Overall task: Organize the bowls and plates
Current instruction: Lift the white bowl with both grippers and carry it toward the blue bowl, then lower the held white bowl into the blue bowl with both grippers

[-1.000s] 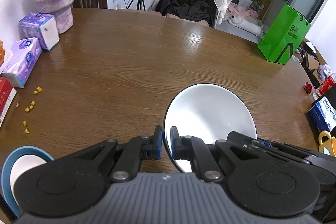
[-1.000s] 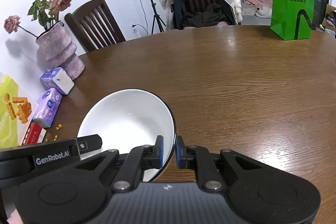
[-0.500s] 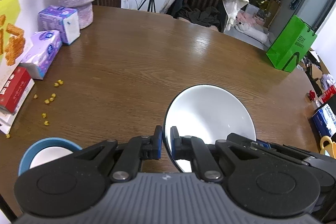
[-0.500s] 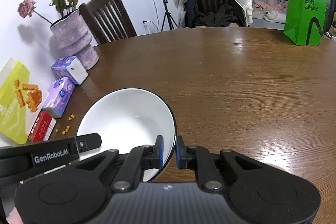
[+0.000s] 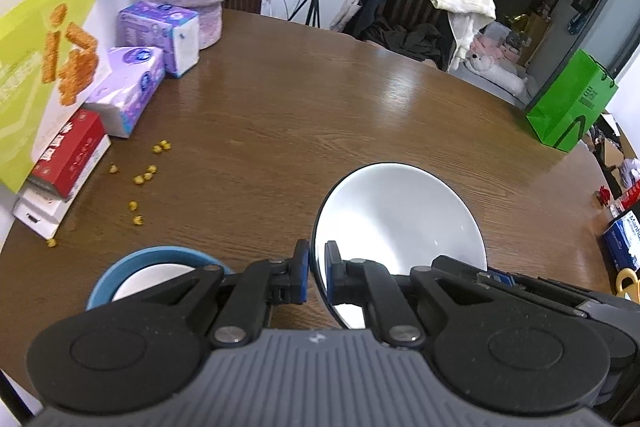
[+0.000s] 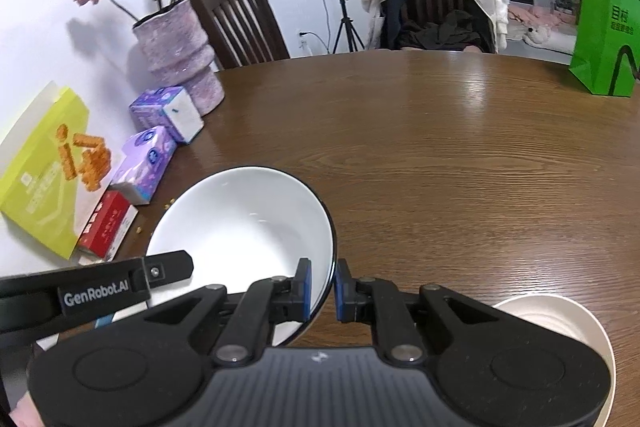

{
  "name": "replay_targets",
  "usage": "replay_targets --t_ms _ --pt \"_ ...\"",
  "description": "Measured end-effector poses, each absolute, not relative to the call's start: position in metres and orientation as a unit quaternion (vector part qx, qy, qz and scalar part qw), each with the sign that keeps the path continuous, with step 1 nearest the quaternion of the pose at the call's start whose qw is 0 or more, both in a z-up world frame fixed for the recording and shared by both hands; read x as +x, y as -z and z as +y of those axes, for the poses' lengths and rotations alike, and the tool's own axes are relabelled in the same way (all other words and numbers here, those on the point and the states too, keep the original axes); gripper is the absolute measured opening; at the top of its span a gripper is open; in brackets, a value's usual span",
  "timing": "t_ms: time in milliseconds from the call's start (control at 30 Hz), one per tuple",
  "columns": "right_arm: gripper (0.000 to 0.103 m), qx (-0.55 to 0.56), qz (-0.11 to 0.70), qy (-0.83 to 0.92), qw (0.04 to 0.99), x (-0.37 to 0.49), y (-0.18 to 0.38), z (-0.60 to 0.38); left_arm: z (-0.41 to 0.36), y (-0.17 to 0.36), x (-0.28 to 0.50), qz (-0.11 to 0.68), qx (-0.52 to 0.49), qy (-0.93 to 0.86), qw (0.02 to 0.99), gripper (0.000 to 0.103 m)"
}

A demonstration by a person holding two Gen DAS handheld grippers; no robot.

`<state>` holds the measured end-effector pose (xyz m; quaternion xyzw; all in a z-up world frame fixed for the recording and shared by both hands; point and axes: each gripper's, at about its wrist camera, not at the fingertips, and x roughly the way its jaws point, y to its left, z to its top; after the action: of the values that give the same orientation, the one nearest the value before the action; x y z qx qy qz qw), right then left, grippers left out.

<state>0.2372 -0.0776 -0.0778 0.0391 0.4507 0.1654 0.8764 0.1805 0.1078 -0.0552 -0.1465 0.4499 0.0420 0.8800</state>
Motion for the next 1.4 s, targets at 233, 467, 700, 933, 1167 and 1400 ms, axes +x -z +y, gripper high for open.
replay_targets --t_ms 233,467,700,933,1167,1400 --pt "0.012 0.031 0.457 -0.179 0.871 0.230 0.080 -0.053 0.132 0.058 0.169 0.450 -0.157 -0.057 0.877 0.008" --pt "0.012 0.020 0.460 -0.192 0.866 0.223 0.082 -0.029 0.154 0.060 0.159 0.450 -0.165 -0.068 0.875 0.008" --pt "0.012 0.011 0.463 -0.202 0.863 0.217 0.084 -0.010 0.172 0.063 0.151 0.451 -0.171 -0.077 0.873 0.008" --pt "0.012 0.002 0.467 -0.214 0.858 0.213 0.086 0.008 0.188 0.066 0.143 0.452 -0.177 -0.088 0.870 0.008" --pt "0.012 -0.007 0.474 -0.224 0.852 0.209 0.091 0.024 0.201 0.072 0.134 0.457 -0.182 -0.099 0.865 0.008" --pt "0.012 -0.014 0.480 -0.233 0.846 0.205 0.096 0.034 0.211 0.078 0.127 0.462 -0.187 -0.108 0.860 0.008"
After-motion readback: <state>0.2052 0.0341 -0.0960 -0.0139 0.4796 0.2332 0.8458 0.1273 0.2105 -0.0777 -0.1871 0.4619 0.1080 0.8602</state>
